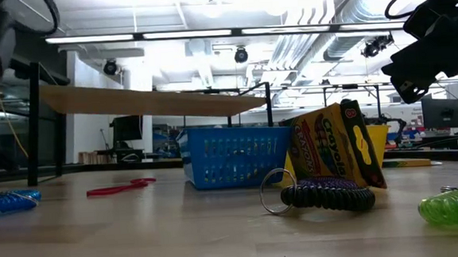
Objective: Pick & Place Office Desk Supplies
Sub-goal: Put the green rubber band into the blue bin
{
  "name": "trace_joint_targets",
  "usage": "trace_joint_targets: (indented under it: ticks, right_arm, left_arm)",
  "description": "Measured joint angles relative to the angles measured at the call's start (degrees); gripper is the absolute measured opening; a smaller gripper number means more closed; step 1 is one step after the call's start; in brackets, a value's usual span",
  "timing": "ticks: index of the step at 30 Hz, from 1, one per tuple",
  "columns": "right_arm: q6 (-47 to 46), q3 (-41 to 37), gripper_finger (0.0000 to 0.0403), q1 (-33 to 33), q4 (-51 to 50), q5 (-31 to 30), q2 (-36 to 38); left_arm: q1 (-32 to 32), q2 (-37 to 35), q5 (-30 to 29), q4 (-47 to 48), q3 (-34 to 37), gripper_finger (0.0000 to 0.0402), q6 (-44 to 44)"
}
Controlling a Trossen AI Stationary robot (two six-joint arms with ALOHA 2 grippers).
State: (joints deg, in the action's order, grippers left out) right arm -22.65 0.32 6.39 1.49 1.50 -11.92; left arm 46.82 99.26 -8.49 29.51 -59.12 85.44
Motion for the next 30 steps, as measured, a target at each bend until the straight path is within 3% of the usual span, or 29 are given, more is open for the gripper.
trace_joint_targets:
  ticks: [20, 30]
  right_arm:
    - [0.0, 0.0, 0.0089, 0.0, 0.0, 0.0, 0.0]
    - [0.0, 0.0, 0.0089, 0.0, 0.0, 0.0, 0.0]
  left_arm:
    - [0.2, 1.0, 1.6, -1.5, 0.0, 0.0071, 0.1]
    - [0.2, 1.0, 1.6, -0.5, 0.0, 0.0012, -0.6]
